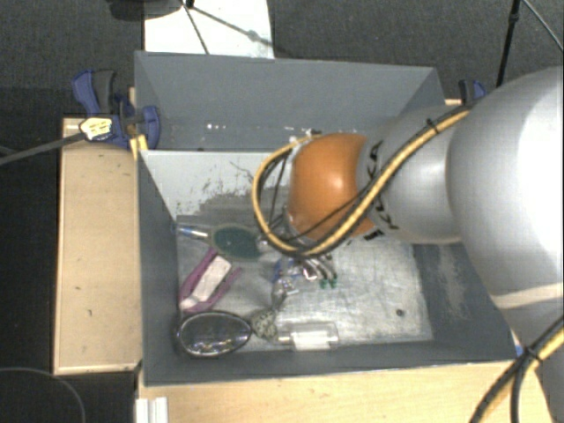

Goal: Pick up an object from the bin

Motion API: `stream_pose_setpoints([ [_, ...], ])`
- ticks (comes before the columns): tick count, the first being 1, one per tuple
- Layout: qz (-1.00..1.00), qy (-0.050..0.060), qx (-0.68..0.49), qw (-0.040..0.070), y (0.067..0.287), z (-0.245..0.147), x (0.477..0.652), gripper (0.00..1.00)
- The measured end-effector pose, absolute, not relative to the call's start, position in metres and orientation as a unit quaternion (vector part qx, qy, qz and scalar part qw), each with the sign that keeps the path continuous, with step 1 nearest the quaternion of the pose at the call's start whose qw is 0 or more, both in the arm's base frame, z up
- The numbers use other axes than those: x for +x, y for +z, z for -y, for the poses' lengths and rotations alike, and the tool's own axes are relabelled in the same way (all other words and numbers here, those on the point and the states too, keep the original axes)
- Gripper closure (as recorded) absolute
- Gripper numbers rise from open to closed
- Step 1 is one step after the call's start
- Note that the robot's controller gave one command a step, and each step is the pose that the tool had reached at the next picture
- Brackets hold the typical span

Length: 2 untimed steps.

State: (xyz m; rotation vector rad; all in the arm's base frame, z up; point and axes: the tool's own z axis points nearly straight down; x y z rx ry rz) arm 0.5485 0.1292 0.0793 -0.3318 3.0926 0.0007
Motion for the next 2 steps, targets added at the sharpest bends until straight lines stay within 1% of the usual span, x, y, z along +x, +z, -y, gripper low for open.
stream_pose_setpoints([
  [1, -0.991, -0.001, -0.131, 0.006, 0.0732, -0.0899, 0.5696, 0.0],
  [2, -0.991, 0.0, -0.132, 0.007, 0.0755, -0.0929, 0.5697, 1.0],
])
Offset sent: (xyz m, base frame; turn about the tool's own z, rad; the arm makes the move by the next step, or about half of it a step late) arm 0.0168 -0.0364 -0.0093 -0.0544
